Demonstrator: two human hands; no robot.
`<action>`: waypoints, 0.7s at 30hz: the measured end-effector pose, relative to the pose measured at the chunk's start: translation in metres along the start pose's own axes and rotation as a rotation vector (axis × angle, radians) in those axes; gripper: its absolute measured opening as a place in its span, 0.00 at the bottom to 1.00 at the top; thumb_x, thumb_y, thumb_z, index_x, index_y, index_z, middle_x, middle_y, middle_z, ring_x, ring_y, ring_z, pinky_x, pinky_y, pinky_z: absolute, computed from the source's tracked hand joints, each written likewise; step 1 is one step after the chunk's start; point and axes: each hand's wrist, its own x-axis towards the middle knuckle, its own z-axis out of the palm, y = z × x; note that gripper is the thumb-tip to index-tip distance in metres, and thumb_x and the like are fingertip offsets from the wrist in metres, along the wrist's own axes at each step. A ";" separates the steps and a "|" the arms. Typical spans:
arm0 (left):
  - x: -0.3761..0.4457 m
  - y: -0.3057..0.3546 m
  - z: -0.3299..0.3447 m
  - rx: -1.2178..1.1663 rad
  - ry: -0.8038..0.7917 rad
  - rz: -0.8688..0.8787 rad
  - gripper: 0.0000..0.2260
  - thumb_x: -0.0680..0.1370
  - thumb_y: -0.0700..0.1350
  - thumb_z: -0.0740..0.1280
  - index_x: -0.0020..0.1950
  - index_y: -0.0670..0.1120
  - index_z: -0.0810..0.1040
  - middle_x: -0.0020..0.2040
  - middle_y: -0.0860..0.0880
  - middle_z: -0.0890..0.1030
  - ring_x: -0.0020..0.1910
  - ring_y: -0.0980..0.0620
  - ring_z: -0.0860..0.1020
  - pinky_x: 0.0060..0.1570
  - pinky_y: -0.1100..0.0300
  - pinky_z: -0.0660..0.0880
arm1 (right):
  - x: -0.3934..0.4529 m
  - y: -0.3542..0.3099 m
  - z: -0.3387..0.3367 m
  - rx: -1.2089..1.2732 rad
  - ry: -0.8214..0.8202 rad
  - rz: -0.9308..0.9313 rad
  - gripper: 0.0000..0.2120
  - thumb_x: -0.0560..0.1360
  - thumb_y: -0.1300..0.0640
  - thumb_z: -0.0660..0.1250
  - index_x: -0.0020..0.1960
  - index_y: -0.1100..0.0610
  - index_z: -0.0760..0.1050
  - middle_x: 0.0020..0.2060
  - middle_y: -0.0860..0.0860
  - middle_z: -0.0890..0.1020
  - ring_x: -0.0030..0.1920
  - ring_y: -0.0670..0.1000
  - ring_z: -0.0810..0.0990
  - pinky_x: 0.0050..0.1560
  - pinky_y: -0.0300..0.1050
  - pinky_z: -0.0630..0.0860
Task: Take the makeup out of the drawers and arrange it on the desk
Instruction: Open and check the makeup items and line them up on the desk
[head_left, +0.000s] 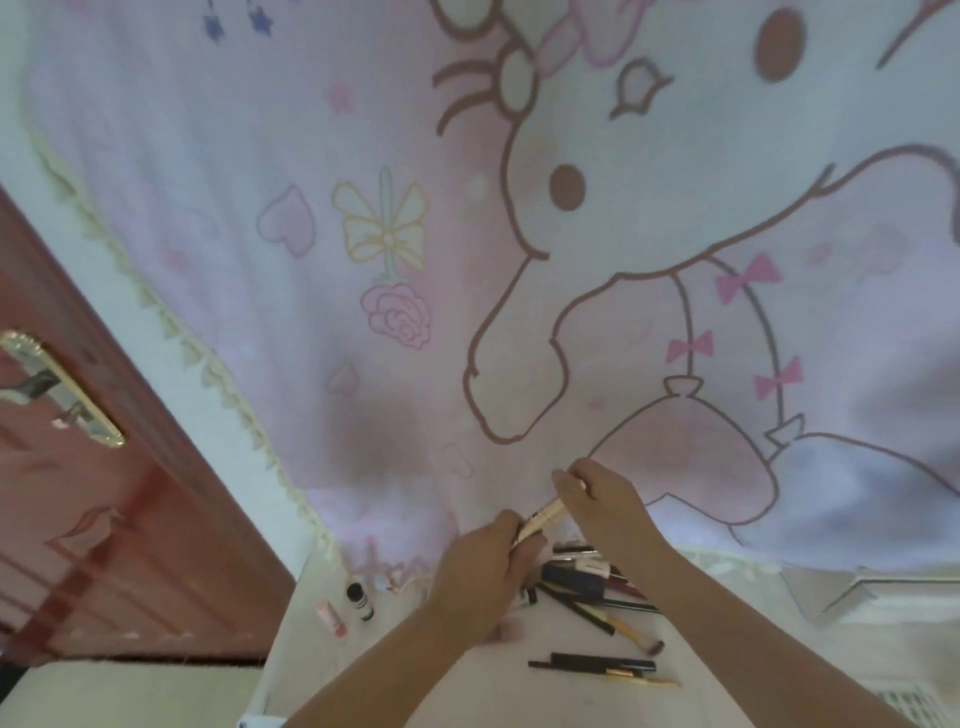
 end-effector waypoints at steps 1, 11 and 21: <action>0.001 0.007 -0.009 -0.005 0.013 0.026 0.07 0.81 0.51 0.52 0.45 0.50 0.63 0.30 0.57 0.65 0.28 0.59 0.65 0.28 0.69 0.62 | -0.002 -0.008 -0.007 0.056 0.034 -0.017 0.16 0.79 0.58 0.55 0.33 0.52 0.62 0.28 0.49 0.66 0.28 0.44 0.64 0.29 0.32 0.65; -0.011 0.046 -0.069 -0.517 -0.205 0.012 0.11 0.81 0.47 0.54 0.39 0.48 0.67 0.24 0.56 0.66 0.20 0.61 0.61 0.20 0.73 0.59 | -0.026 -0.050 -0.064 0.152 -0.045 -0.347 0.14 0.79 0.63 0.54 0.42 0.45 0.65 0.24 0.48 0.70 0.22 0.41 0.69 0.27 0.31 0.66; -0.010 0.043 -0.086 0.162 0.186 0.216 0.07 0.80 0.49 0.57 0.44 0.48 0.66 0.34 0.56 0.64 0.35 0.56 0.66 0.33 0.69 0.62 | -0.031 -0.055 -0.072 0.284 -0.092 -0.104 0.17 0.79 0.52 0.55 0.34 0.57 0.70 0.21 0.49 0.65 0.17 0.42 0.60 0.19 0.31 0.59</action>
